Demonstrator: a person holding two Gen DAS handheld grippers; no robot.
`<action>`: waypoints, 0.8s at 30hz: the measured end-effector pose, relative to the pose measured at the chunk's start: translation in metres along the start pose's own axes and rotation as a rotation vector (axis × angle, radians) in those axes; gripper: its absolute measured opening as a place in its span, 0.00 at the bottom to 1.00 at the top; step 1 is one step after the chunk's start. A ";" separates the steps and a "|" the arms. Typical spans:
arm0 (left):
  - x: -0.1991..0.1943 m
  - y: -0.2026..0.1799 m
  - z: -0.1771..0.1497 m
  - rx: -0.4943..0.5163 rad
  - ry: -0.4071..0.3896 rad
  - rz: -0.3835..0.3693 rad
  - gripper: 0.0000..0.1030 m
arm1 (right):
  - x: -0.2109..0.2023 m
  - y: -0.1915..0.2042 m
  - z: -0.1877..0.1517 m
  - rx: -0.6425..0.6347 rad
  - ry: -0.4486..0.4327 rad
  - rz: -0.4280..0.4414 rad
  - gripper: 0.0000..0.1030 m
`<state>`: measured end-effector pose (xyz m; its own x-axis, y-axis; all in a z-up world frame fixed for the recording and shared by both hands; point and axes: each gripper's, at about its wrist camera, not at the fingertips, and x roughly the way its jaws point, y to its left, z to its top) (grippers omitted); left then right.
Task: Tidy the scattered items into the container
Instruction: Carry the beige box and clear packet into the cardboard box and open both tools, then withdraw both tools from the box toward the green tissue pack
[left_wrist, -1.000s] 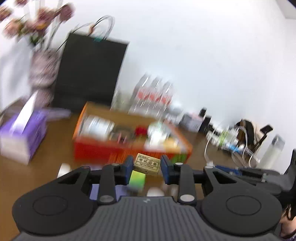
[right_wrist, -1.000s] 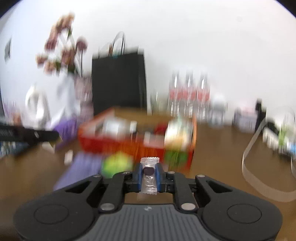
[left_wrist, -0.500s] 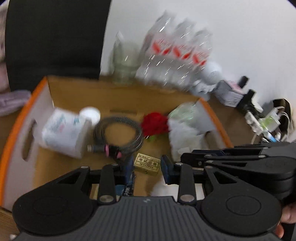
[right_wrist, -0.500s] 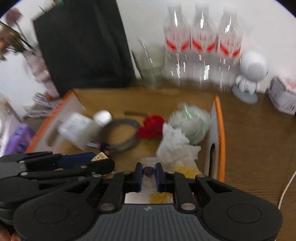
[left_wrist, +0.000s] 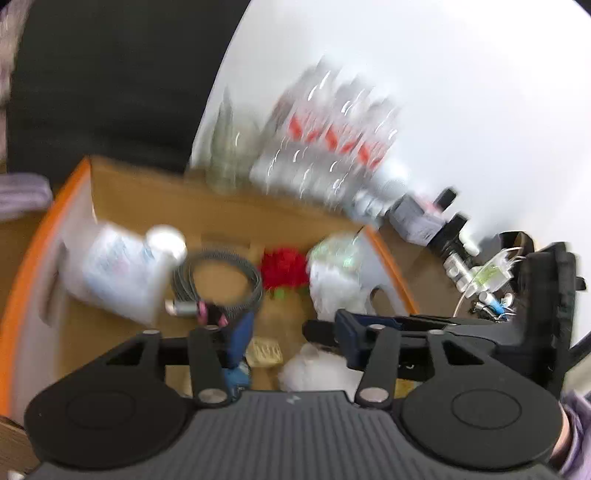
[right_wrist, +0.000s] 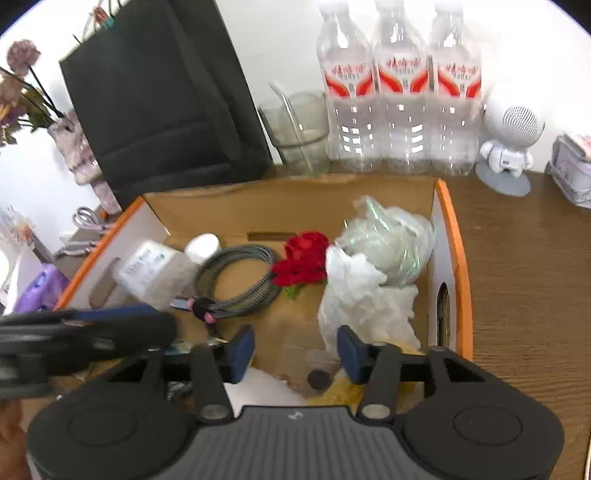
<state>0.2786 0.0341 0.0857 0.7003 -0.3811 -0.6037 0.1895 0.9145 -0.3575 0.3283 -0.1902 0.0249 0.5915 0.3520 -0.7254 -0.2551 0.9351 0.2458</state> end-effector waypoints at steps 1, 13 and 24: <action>-0.008 0.003 -0.002 0.020 -0.016 0.037 0.60 | -0.006 0.004 0.000 -0.007 -0.022 -0.007 0.58; -0.017 0.024 -0.044 0.124 0.023 0.236 0.59 | -0.053 0.026 -0.031 -0.046 -0.082 -0.022 0.61; -0.079 -0.015 -0.081 0.137 -0.118 0.100 0.55 | -0.110 0.038 -0.108 -0.001 -0.305 -0.009 0.61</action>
<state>0.1647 0.0399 0.0813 0.7948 -0.2761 -0.5405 0.2013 0.9600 -0.1944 0.1715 -0.1972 0.0447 0.7961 0.3399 -0.5008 -0.2496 0.9381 0.2399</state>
